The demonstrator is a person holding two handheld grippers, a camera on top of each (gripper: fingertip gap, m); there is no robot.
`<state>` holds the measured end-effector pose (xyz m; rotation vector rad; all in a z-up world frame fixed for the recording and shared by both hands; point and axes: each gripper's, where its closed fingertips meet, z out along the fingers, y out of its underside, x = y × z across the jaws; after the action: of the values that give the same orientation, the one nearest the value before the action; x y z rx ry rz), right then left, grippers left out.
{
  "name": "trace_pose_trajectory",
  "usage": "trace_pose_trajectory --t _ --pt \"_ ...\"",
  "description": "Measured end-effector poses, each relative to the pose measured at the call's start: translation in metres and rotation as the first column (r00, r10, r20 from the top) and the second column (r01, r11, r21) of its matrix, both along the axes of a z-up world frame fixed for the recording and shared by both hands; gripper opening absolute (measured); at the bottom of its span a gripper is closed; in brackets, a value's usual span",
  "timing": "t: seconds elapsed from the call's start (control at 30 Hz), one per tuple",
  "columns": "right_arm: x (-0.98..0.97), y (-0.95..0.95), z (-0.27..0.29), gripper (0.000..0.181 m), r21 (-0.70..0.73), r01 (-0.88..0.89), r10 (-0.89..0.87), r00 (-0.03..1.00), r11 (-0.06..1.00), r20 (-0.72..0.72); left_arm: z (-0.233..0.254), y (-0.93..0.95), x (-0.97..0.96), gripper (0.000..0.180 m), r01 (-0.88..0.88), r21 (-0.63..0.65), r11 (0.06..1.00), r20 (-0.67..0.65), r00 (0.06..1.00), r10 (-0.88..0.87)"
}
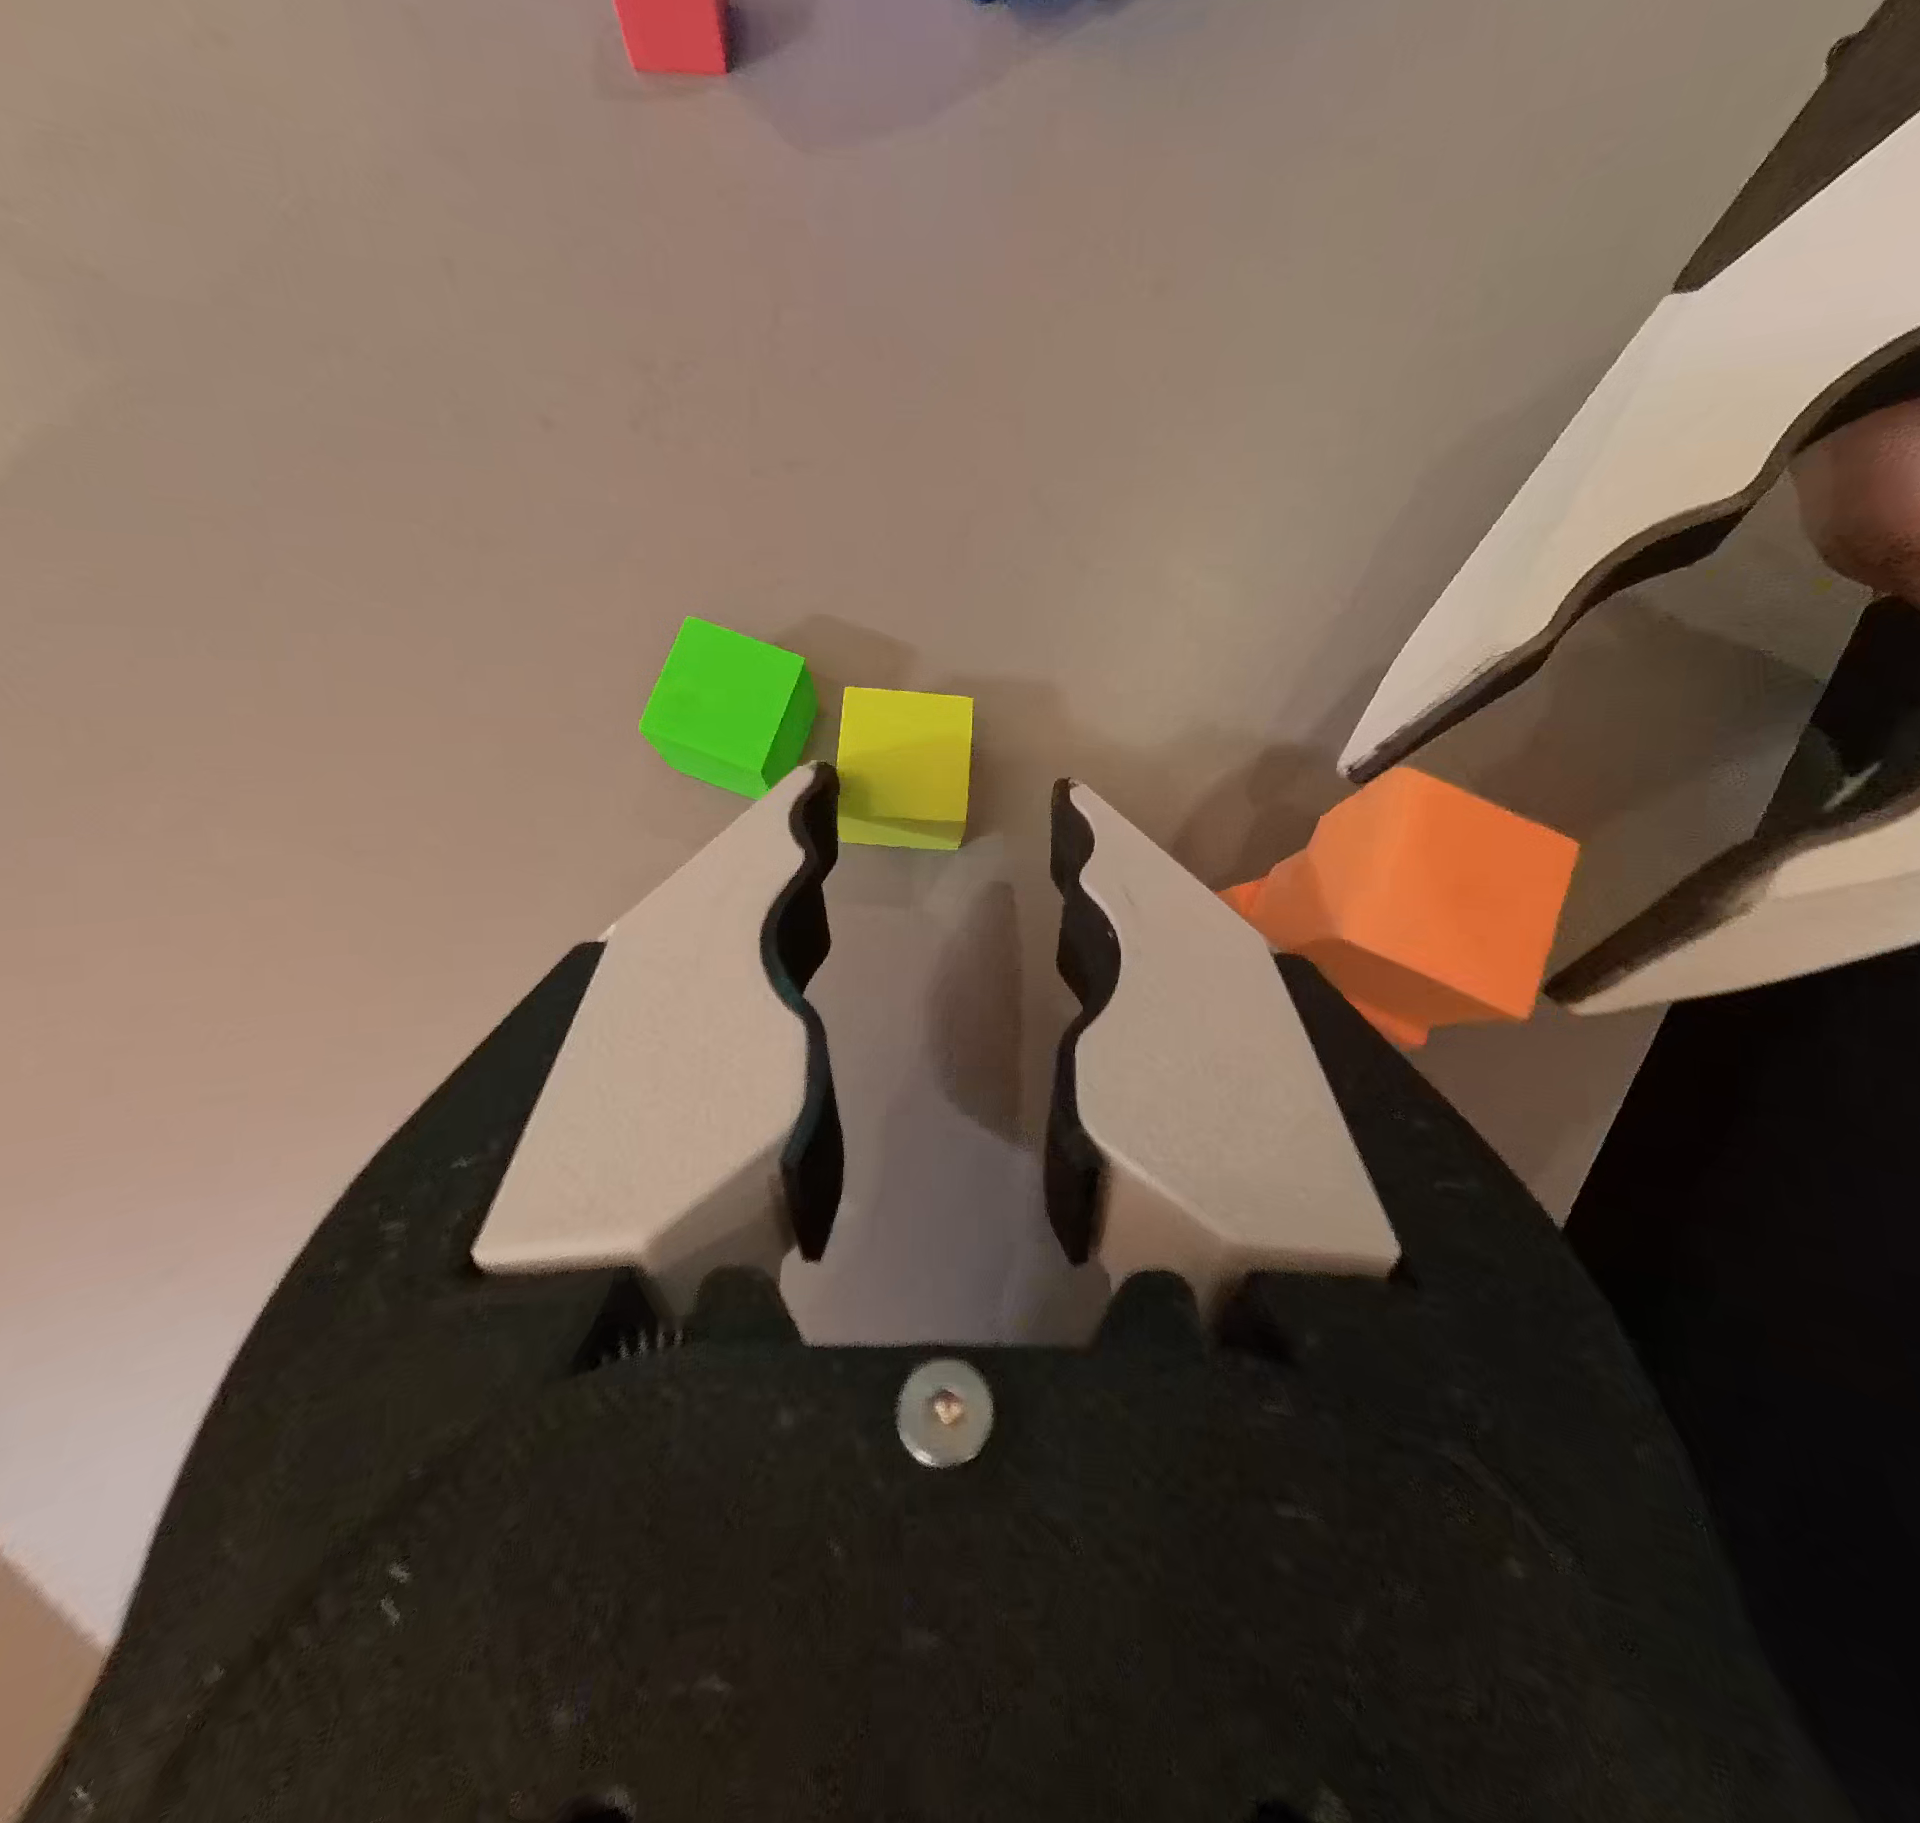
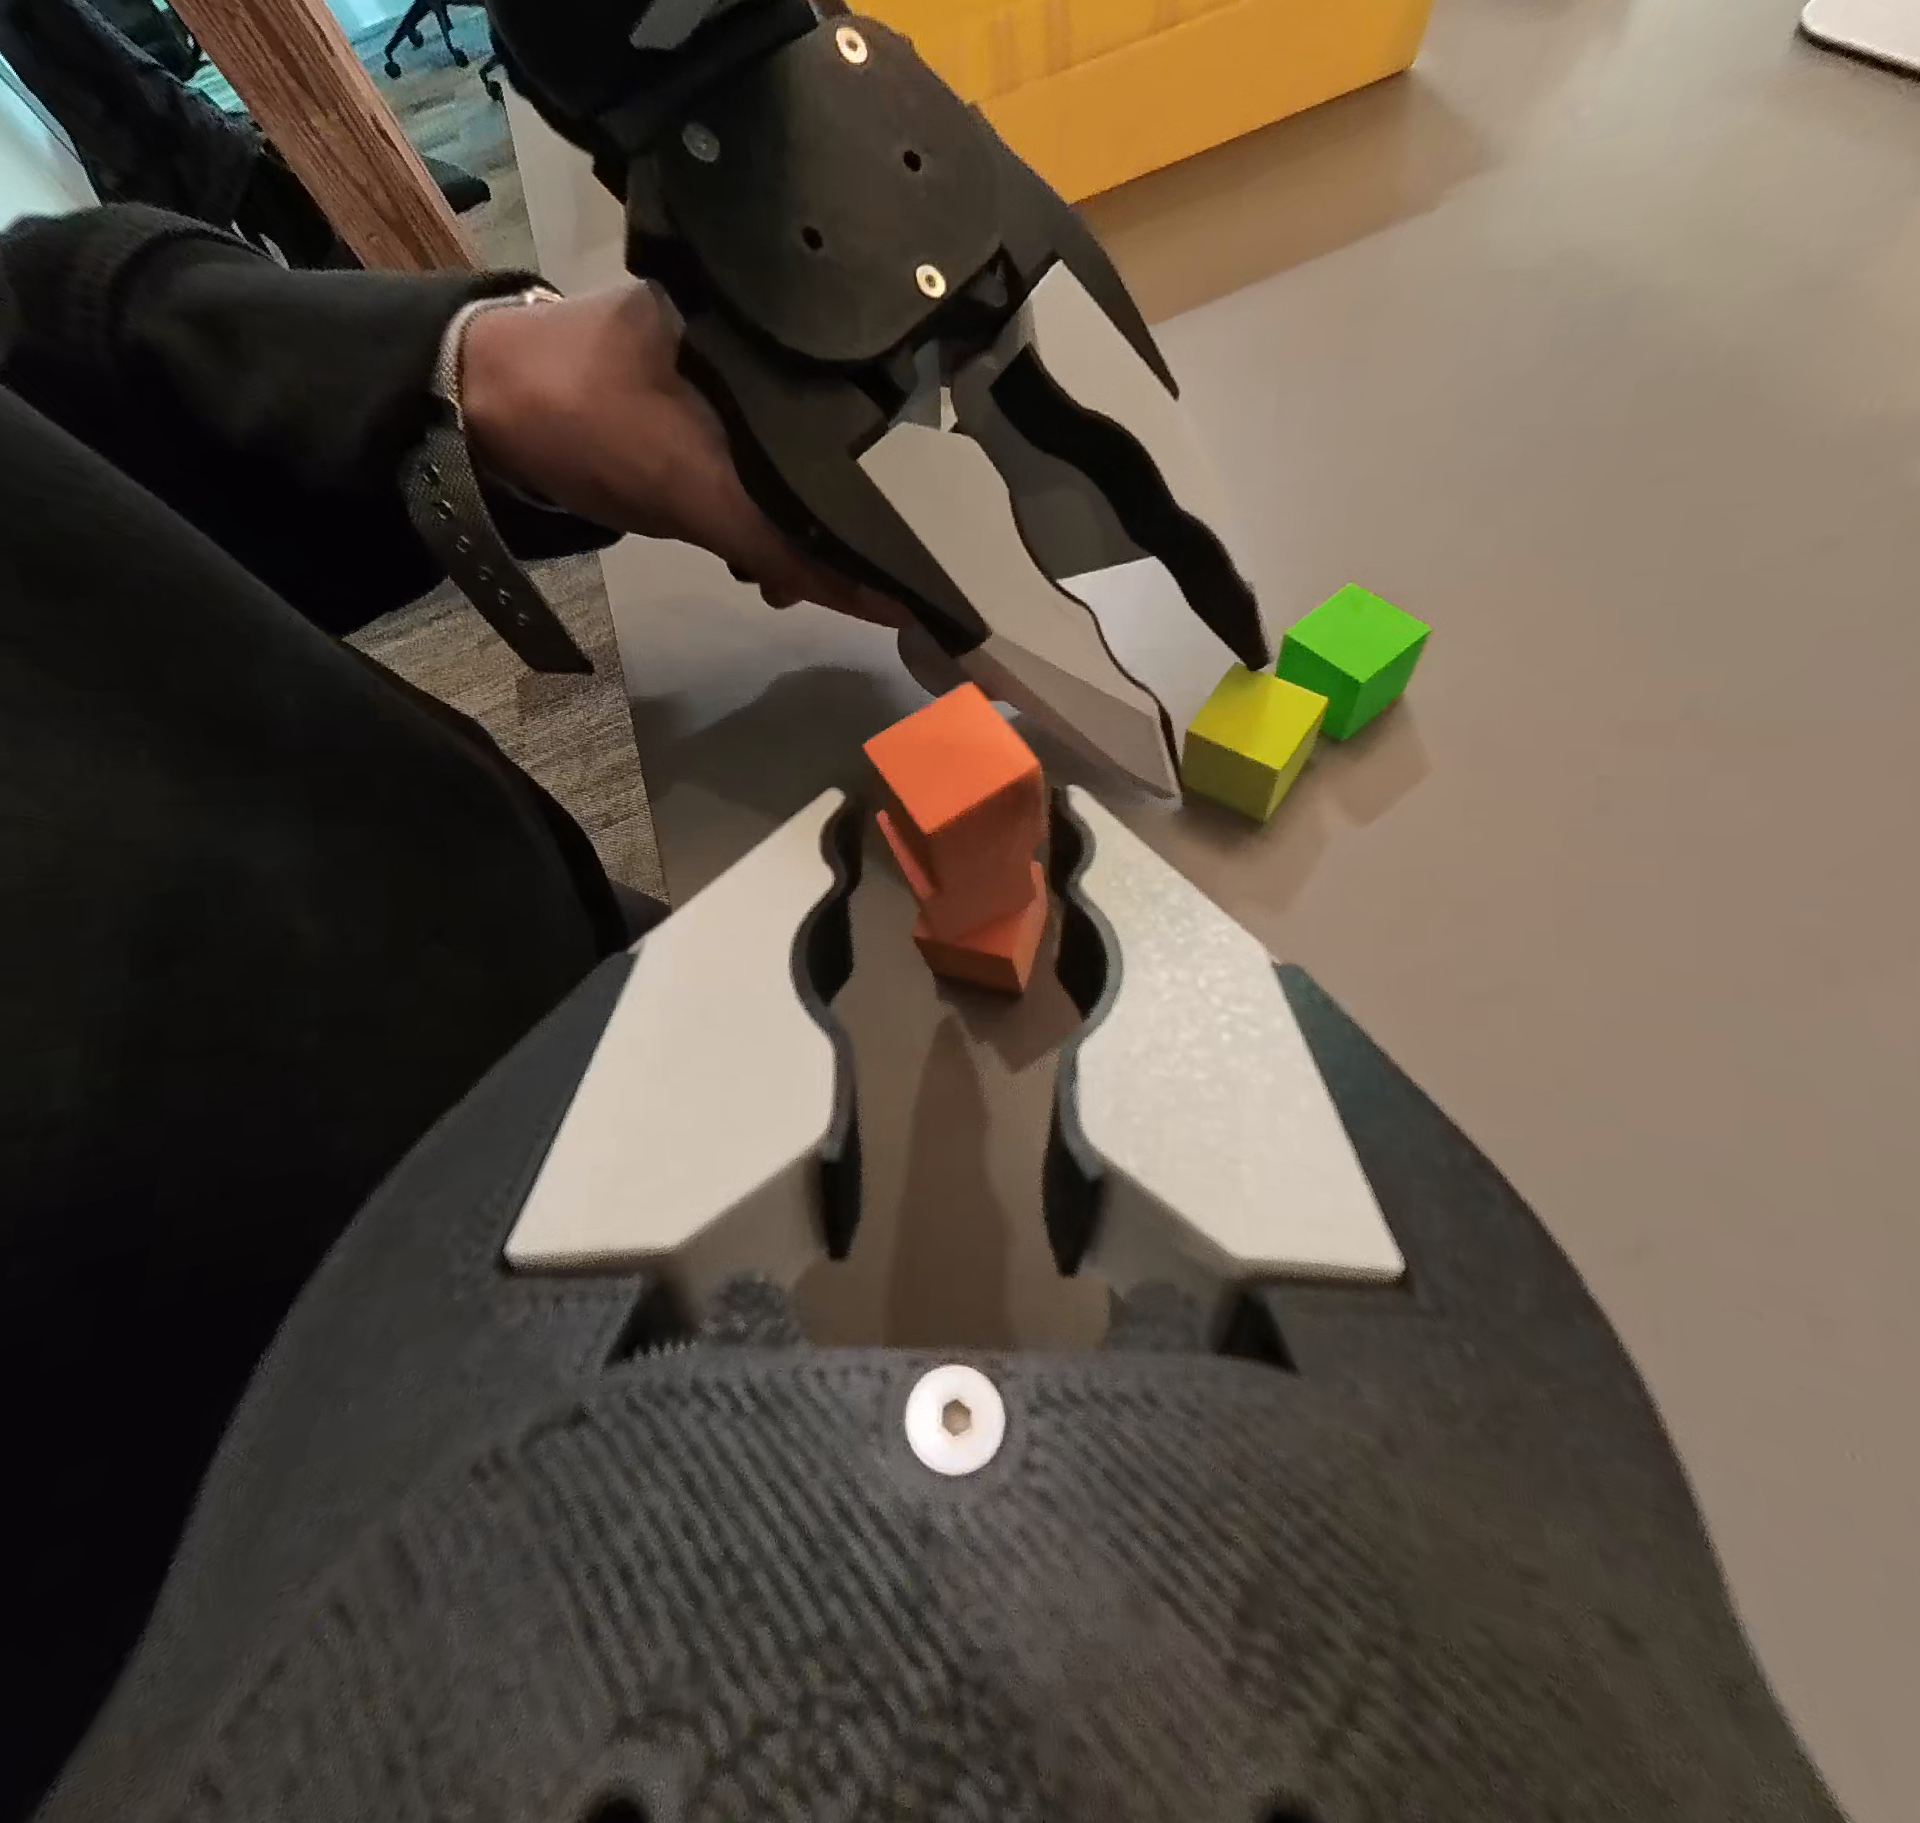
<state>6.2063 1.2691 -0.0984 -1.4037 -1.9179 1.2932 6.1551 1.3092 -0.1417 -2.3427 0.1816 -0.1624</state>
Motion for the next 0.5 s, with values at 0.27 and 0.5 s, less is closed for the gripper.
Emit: trace_pose_trajectory --t 0.27,0.5 --pt "0.006 0.007 0.001 0.041 -0.01 0.037 -0.037 0.999 0.999 0.001 -0.002 0.005 -0.006 0.04 -0.024 0.001 1.0 -0.018 1.0 0.024" --pt "0.013 0.014 0.001 0.041 -0.03 0.08 -0.08 0.997 0.996 0.001 -0.009 0.009 -0.005 0.04 -0.02 -0.009 1.0 -0.032 0.999 0.019"
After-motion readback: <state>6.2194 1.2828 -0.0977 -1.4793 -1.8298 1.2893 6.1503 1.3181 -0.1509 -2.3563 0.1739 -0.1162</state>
